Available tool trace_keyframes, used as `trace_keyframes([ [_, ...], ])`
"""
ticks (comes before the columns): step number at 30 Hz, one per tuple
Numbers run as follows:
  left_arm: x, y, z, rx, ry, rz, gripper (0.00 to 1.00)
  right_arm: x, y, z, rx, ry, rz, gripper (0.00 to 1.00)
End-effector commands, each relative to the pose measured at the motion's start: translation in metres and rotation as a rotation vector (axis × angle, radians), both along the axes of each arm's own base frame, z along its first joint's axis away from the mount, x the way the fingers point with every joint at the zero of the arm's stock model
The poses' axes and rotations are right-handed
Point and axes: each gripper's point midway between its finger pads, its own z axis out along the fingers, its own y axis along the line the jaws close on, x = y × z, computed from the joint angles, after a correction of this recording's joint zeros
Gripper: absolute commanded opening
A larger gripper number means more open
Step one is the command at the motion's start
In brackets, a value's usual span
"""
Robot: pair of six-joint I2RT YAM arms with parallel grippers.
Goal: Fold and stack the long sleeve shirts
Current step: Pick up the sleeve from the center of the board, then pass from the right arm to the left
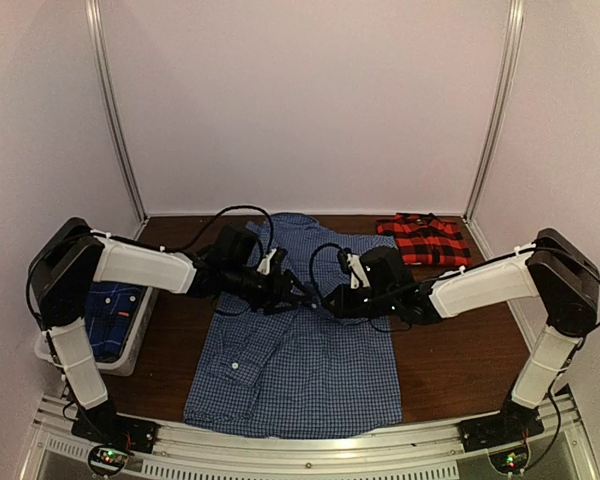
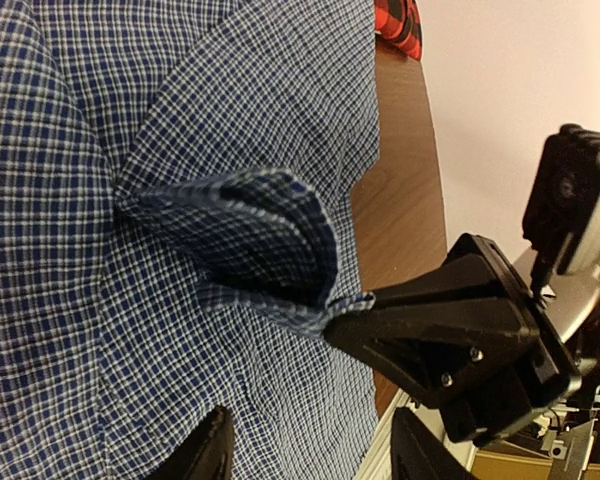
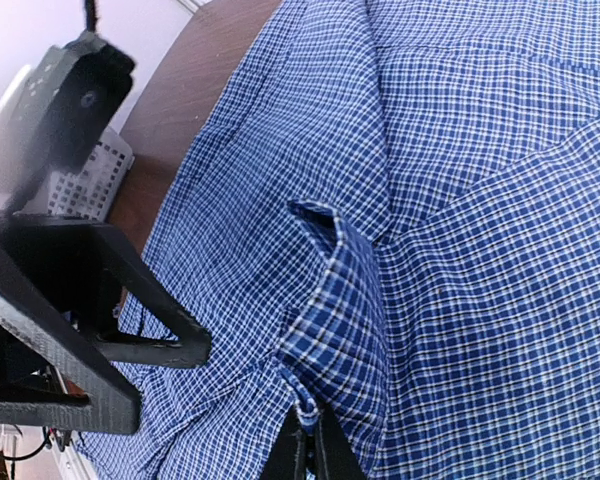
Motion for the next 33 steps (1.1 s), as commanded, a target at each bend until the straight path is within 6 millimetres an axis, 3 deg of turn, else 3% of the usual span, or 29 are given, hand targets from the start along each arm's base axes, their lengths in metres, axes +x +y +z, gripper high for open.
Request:
trace_keyframes([
  [1,0.007,-0.019,0.016,-0.074,-0.024,-0.015,0.58,-0.009,0.007,0.002,-0.029,-0.057,0.031,0.06],
  [13,0.007,-0.019,-0.017,-0.018,0.033,0.02,0.61,-0.022,0.016,-0.017,-0.071,-0.047,0.058,0.07],
  [24,0.018,-0.031,-0.028,-0.008,0.041,0.041,0.58,-0.026,0.014,-0.027,-0.092,-0.041,0.07,0.08],
  [30,0.021,-0.038,-0.031,0.003,0.038,0.036,0.47,-0.027,0.014,-0.025,-0.095,-0.048,0.076,0.12],
  [33,0.022,-0.039,-0.032,0.015,0.033,0.032,0.33,-0.026,0.014,-0.021,-0.096,-0.055,0.072,0.19],
])
